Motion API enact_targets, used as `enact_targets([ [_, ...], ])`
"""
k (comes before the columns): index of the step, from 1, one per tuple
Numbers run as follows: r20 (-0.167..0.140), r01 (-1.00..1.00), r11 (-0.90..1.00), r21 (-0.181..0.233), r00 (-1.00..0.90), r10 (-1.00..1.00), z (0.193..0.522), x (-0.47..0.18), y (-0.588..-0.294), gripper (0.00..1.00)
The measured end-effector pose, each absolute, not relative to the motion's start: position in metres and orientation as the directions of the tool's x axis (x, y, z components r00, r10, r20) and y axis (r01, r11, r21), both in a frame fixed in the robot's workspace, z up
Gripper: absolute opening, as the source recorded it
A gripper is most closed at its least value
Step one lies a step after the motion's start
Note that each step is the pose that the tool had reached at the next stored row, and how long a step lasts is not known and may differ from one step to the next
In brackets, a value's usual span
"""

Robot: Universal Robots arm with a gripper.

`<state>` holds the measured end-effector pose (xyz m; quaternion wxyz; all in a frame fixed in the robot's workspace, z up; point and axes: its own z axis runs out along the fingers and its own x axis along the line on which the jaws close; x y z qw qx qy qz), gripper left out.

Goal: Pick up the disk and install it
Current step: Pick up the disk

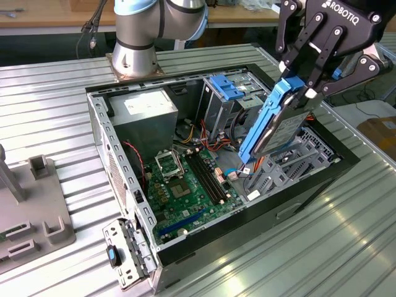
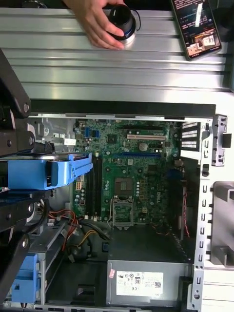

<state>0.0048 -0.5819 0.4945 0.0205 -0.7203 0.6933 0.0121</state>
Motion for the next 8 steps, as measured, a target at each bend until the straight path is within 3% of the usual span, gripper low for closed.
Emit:
enact_targets([
  [8, -0.046, -0.999, -0.038, -0.013, 0.038, -0.998, 0.494, 0.047, -0.582, 0.36],
])
